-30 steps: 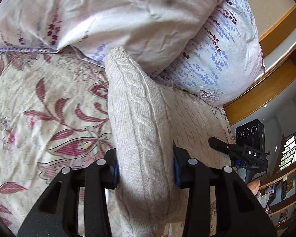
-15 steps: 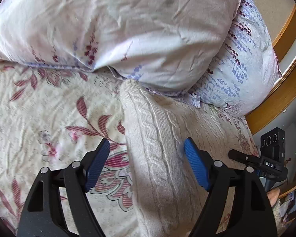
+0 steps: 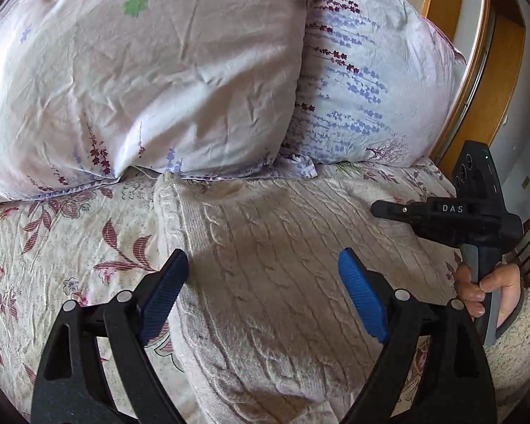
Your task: Fold small clothes
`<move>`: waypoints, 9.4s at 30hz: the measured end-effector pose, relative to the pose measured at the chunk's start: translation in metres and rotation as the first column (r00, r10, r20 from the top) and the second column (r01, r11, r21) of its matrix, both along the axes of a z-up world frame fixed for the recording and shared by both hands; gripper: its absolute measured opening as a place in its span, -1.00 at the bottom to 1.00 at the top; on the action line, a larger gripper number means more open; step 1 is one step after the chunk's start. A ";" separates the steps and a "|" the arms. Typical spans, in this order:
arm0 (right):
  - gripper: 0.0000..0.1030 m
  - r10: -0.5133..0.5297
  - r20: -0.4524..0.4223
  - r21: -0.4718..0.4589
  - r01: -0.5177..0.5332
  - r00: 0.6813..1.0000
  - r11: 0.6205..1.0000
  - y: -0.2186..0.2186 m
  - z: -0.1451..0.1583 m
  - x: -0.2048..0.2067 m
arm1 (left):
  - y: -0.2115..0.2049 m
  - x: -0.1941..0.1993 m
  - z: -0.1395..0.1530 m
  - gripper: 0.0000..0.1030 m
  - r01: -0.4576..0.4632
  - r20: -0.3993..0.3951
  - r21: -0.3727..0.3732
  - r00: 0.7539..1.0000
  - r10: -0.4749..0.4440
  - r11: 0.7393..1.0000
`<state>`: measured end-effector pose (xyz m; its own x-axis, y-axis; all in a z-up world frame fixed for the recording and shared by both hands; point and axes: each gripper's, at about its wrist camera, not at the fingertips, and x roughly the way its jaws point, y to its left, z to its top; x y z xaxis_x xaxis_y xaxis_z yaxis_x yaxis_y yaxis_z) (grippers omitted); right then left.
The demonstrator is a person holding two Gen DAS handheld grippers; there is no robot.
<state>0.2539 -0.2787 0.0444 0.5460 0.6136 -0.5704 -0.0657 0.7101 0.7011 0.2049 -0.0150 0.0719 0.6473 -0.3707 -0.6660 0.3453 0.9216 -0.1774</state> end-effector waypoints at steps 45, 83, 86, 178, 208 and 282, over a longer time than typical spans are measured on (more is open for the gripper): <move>-0.74 0.045 0.010 -0.084 -0.044 0.999 0.995 -0.005 0.005 -0.072 | 0.036 -0.066 -0.043 0.79 -0.105 -0.006 0.211 0.994 0.108 0.972; -0.71 0.062 0.055 -0.320 -0.041 0.997 0.946 0.013 0.004 -0.117 | 0.009 -0.055 -0.049 0.85 -0.101 -0.044 0.135 0.993 0.108 0.986; -0.62 0.044 0.040 -0.322 -0.029 0.998 0.946 0.012 0.002 -0.115 | 0.016 -0.056 -0.053 0.85 -0.111 -0.071 0.098 0.990 0.118 0.989; 0.15 0.035 0.173 -0.485 0.054 0.984 0.873 0.041 0.031 -0.134 | -0.011 -0.082 -0.031 0.81 -0.186 0.127 0.179 0.978 0.165 0.966; 0.97 -0.003 0.003 -0.680 0.004 1.000 0.733 0.093 -0.007 -0.165 | 0.046 -0.107 -0.083 0.96 -0.289 -0.080 0.225 0.946 0.313 0.931; 0.97 -0.006 0.003 -0.682 0.007 1.000 0.731 0.091 -0.007 -0.165 | 0.046 -0.107 -0.084 0.97 -0.290 -0.080 0.222 0.946 0.314 0.931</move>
